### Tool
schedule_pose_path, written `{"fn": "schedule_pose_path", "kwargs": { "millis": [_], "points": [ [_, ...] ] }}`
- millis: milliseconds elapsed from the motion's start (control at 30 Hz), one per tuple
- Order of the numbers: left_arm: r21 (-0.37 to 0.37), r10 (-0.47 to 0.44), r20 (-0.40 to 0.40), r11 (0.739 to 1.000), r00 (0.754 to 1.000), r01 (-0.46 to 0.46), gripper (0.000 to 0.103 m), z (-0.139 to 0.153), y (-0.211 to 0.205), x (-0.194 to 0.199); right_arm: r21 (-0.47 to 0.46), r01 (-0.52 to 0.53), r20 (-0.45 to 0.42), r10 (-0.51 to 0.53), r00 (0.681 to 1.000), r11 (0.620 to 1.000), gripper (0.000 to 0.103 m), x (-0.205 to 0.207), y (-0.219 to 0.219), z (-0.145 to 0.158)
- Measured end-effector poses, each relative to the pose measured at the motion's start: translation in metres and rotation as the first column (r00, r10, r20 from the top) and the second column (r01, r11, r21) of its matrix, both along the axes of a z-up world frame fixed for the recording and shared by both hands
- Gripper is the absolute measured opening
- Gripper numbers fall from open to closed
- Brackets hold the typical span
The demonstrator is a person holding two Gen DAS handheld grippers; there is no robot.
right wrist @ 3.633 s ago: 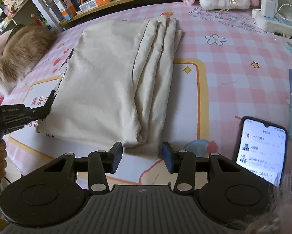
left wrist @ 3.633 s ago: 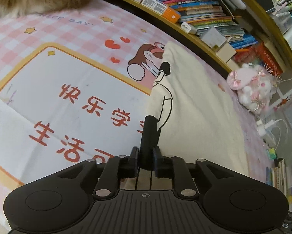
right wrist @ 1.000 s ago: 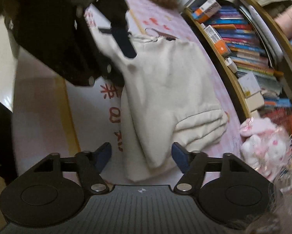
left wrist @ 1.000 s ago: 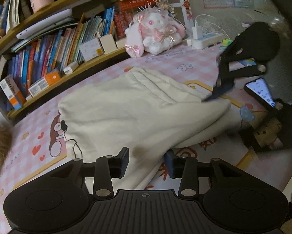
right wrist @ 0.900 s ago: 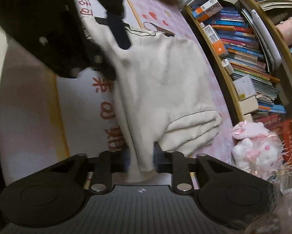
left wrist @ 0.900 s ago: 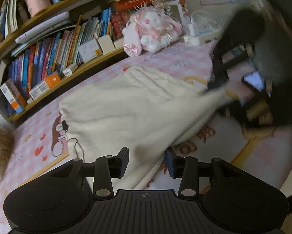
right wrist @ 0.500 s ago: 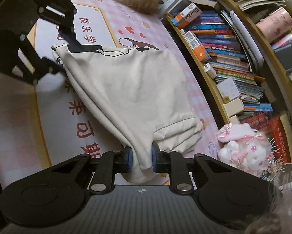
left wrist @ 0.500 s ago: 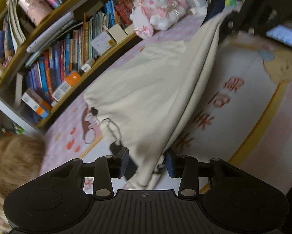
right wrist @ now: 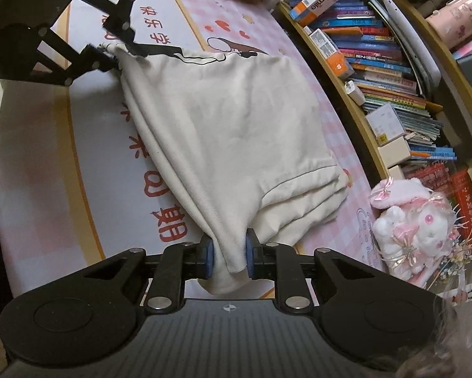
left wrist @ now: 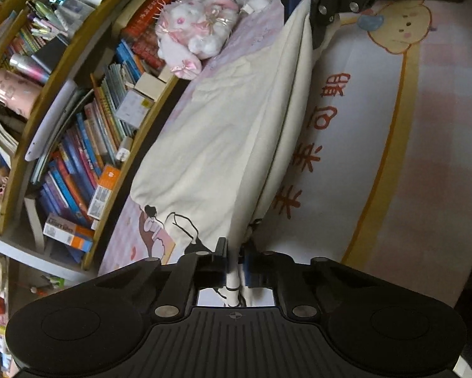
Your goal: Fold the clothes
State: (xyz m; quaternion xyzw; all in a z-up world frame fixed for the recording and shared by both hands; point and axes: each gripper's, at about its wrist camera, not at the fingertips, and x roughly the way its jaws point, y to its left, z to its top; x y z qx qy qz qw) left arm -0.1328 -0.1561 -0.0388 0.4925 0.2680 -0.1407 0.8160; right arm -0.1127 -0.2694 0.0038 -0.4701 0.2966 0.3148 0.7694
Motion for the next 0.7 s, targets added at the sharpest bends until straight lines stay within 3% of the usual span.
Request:
{"fn": "schedule_pose_path", "kwargs": {
  "millis": [233, 500, 700],
  "points": [
    [-0.050, 0.015, 0.030, 0.999, 0.999, -0.013, 0.006, 0.029, 0.002, -0.010, 0.043, 0.009, -0.002, -0.009, 1.000, 0.999, 0.017, -0.004, -0.004, 0.017],
    [-0.126, 0.027, 0.054, 0.992, 0.998, -0.020, 0.006, 0.074, 0.006, -0.037, 0.155, 0.016, -0.092, -0.002, 0.996, 0.988, 0.017, -0.021, -0.020, 0.059],
    [-0.173, 0.061, 0.091, 0.984, 0.994, -0.045, 0.007, 0.099, 0.006, -0.034, 0.236, 0.054, -0.127, -0.024, 0.992, 0.970, 0.016, -0.027, -0.030, 0.085]
  ]
}}
